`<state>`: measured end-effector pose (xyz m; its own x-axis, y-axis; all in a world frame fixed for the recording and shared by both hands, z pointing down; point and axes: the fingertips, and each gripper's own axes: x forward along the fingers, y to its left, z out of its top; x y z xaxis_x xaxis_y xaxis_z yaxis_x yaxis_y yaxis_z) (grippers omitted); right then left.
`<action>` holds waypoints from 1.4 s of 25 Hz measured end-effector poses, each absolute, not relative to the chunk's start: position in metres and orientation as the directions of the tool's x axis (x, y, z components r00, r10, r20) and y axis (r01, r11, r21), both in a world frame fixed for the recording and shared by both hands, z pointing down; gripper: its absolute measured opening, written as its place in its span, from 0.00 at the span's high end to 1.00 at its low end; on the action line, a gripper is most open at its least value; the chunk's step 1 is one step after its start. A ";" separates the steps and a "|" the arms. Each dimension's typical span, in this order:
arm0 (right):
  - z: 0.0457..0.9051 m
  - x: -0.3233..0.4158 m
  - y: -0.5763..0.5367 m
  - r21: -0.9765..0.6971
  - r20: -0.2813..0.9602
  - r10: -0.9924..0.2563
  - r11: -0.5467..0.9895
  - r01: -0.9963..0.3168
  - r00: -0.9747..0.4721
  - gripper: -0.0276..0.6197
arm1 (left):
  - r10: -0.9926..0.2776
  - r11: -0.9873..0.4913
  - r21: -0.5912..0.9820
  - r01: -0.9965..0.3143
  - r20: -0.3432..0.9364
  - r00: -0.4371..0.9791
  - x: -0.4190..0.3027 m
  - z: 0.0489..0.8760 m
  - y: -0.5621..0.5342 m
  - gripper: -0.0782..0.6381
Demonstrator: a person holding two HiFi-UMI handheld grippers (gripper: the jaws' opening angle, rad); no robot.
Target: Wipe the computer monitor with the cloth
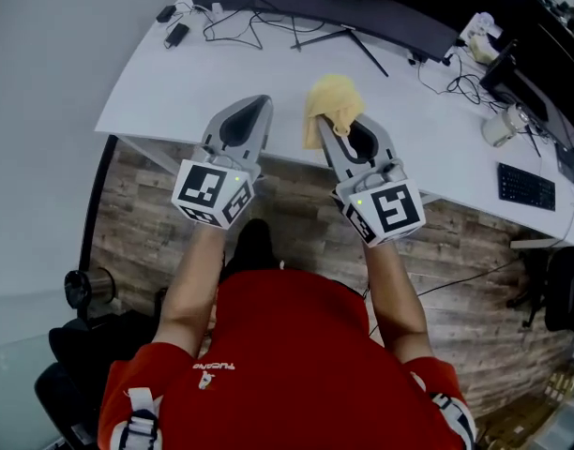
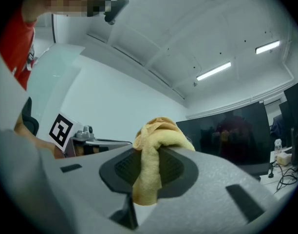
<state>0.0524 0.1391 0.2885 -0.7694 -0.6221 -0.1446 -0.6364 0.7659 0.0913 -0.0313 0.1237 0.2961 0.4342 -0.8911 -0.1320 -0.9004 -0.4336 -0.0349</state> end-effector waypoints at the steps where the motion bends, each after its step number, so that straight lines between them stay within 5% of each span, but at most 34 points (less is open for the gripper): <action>1: 0.287 0.045 0.126 0.094 -0.140 -0.626 0.763 -0.640 -0.767 0.85 | -0.890 -0.436 -0.034 -0.899 -0.131 0.436 -0.038 0.296 0.111 0.88; 20: 0.178 -0.117 -0.138 0.212 -0.163 -0.693 0.670 -0.711 -0.702 0.84 | -0.816 -0.558 -0.078 -0.826 -0.129 0.563 -0.176 0.243 -0.156 0.88; 35: 0.114 -0.193 -0.267 0.281 -0.071 -0.740 0.628 -0.725 -0.669 0.84 | -0.762 -0.627 -0.085 -0.774 -0.140 0.632 -0.215 0.221 -0.244 0.88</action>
<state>-0.1930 -0.2665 0.1136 -0.6685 -0.7403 -0.0711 -0.7254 0.6281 0.2815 -0.2151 -0.2442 0.2206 0.6325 -0.7618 -0.1401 -0.7742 -0.6272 -0.0846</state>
